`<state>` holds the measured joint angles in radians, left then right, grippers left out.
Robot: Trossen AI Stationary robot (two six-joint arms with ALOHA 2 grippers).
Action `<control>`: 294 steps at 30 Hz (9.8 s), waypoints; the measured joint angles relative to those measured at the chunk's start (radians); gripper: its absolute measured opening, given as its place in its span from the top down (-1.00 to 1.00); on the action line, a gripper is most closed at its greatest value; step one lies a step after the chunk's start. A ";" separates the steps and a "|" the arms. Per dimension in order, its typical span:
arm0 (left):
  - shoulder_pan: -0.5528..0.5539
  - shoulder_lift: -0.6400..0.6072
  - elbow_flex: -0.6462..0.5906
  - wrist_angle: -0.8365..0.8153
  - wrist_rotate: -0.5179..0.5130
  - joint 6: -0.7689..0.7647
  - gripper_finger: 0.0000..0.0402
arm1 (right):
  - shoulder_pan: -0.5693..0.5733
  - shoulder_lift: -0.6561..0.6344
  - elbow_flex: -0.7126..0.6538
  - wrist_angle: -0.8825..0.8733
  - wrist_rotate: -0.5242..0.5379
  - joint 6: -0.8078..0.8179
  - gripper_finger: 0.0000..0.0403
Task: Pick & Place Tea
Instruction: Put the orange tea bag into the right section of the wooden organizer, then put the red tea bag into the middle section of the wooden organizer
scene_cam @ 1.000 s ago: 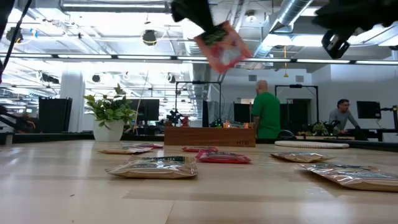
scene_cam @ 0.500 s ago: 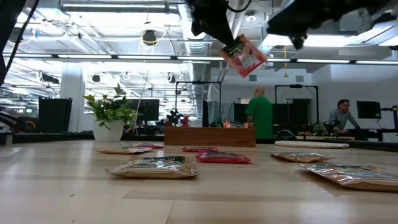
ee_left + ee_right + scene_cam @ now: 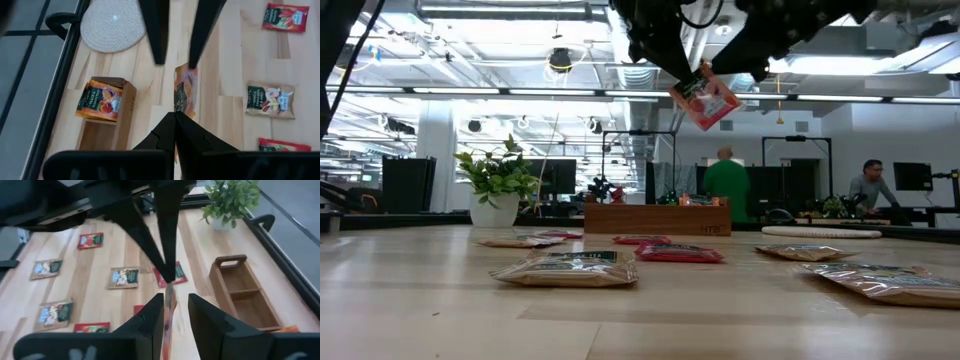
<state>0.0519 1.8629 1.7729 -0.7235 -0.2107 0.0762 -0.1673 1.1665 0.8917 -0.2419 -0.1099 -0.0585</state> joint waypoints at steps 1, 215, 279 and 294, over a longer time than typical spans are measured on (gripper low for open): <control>0.001 0.000 0.000 0.000 0.003 0.008 1.00 | -0.002 0.010 0.008 -0.009 0.000 -0.003 0.59; 0.171 -0.555 -0.723 0.044 0.019 -0.287 0.39 | -0.246 0.386 0.079 -0.065 0.083 -0.017 0.75; 0.039 -0.555 -0.723 -0.008 0.058 -0.504 0.39 | 0.734 0.065 -0.293 -0.677 0.056 1.133 0.31; 0.039 -0.555 -0.723 -0.008 0.058 -0.504 0.39 | 0.632 0.131 -0.293 -0.639 0.004 0.941 0.23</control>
<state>0.0910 1.3083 1.0504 -0.7315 -0.1528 -0.4278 0.4649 1.2980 0.5983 -0.8808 -0.1061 0.8823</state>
